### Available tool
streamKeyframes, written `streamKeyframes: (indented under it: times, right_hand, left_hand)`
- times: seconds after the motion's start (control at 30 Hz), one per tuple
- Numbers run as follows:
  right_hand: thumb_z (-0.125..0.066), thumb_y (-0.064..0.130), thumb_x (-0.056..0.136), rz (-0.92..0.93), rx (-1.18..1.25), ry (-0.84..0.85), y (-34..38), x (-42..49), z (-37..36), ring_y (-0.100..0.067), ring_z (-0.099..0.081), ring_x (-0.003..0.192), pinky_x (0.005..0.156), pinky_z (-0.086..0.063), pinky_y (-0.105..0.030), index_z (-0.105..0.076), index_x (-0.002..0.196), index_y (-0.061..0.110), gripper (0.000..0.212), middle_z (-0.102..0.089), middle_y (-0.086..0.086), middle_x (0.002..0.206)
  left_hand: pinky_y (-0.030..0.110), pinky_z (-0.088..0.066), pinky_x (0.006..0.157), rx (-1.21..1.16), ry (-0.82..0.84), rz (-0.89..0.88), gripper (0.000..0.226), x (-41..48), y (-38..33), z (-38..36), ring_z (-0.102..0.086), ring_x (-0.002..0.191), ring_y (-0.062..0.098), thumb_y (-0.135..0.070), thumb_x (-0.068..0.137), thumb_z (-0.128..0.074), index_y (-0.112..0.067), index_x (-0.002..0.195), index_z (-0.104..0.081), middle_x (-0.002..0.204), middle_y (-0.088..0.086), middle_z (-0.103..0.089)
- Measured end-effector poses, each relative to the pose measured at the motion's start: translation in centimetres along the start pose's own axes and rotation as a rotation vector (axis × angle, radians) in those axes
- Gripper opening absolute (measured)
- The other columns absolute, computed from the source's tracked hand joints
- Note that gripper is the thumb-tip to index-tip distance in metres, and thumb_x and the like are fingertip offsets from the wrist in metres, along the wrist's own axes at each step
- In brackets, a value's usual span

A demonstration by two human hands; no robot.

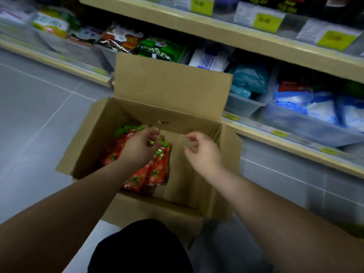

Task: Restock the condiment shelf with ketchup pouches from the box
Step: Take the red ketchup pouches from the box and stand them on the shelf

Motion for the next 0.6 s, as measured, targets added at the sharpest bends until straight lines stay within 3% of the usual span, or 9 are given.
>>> streamKeyframes:
  times: [0.1,0.23,0.33,0.43,0.53,0.6]
  right_hand:
    - [-0.064,0.023,0.082,-0.06,0.04,0.1,0.9,0.7,-4.8,-0.018,-0.06,0.098,0.083,-0.047,-0.026,-0.059,0.115,0.019,0.034,-0.064,-0.001,0.111]
    - [-0.064,0.022,0.083,-0.187,0.147,0.283,2.3,1.8,-12.3,-0.022,-0.059,0.105,0.091,-0.05,-0.035,-0.057,0.119,0.014,0.037,-0.063,-0.005,0.116]
    - [-0.061,0.017,0.086,-0.277,0.22,0.345,2.7,2.2,-16.1,-0.021,-0.058,0.11,0.093,-0.045,-0.028,-0.056,0.124,0.008,0.039,-0.061,-0.009,0.123]
    - [-0.057,0.017,0.088,-0.422,0.353,0.334,2.8,2.8,-18.6,-0.015,-0.055,0.091,0.083,-0.047,-0.028,-0.056,0.125,0.009,0.037,-0.064,-0.005,0.112]
    - [-0.056,0.015,0.089,-0.593,0.527,0.297,2.9,3.6,-19.8,-0.021,-0.059,0.085,0.092,-0.052,-0.041,-0.062,0.101,0.009,0.014,-0.057,0.001,0.08]
    - [-0.058,0.016,0.089,-0.672,0.575,0.27,2.9,4.2,-20.0,-0.026,-0.061,0.09,0.09,-0.053,-0.045,-0.057,0.082,0.014,0.008,-0.057,-0.005,0.08]
  left_hand:
    - [0.028,-0.047,0.083,-0.01,-0.015,0.101,0.031,0.1,4.6,1.2,-0.062,0.096,0.018,-0.025,0.084,-0.065,-0.021,0.114,-0.06,0.106,-0.001,-0.067]
    - [0.042,-0.053,0.085,0.035,0.014,0.221,0.045,1.1,9.7,2.0,-0.06,0.104,0.029,-0.03,0.083,-0.064,-0.017,0.125,-0.053,0.123,0.008,-0.058]
    - [0.044,-0.05,0.092,0.062,0.069,0.288,0.051,1.9,11.5,1.9,-0.056,0.111,0.033,-0.028,0.084,-0.06,-0.016,0.132,-0.048,0.129,0.014,-0.053]
    - [0.045,-0.052,0.088,-0.072,0.07,0.381,0.047,2.5,13.0,1.7,-0.059,0.106,0.037,-0.023,0.088,-0.053,-0.015,0.134,-0.045,0.128,0.015,-0.055]
    - [0.043,-0.049,0.094,-0.159,0.022,0.421,0.044,3.3,13.8,1.7,-0.054,0.115,0.035,-0.024,0.09,-0.051,-0.012,0.132,-0.048,0.129,0.015,-0.055]
    - [0.039,-0.047,0.095,-0.179,-0.012,0.443,0.04,3.8,14.1,1.8,-0.053,0.115,0.034,-0.025,0.09,-0.054,-0.009,0.126,-0.054,0.126,0.016,-0.057]
Point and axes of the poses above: each hand's wrist, its own x-axis towards the middle knuckle, its own z-axis out of the back of the hand, y = z × x, the point moved 4 cm from there along x, towards the middle knuckle
